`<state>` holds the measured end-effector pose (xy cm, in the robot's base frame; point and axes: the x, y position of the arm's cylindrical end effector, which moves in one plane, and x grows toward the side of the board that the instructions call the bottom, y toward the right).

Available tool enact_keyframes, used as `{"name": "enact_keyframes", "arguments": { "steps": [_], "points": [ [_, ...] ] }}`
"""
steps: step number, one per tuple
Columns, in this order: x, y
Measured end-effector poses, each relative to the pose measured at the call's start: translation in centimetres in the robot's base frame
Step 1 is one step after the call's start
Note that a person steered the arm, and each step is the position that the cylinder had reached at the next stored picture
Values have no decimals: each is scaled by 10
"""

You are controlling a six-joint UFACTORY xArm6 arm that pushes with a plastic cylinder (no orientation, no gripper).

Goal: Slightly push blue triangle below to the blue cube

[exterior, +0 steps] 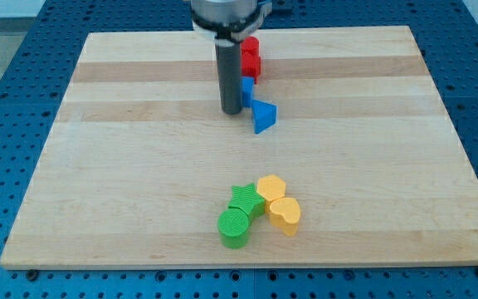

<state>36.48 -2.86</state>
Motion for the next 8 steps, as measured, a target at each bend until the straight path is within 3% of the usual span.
{"name": "enact_keyframes", "arguments": {
  "steps": [1,2,4,5,8],
  "points": [
    [-20,0],
    [9,0],
    [146,16],
    [102,68],
    [43,68]
  ]
}}
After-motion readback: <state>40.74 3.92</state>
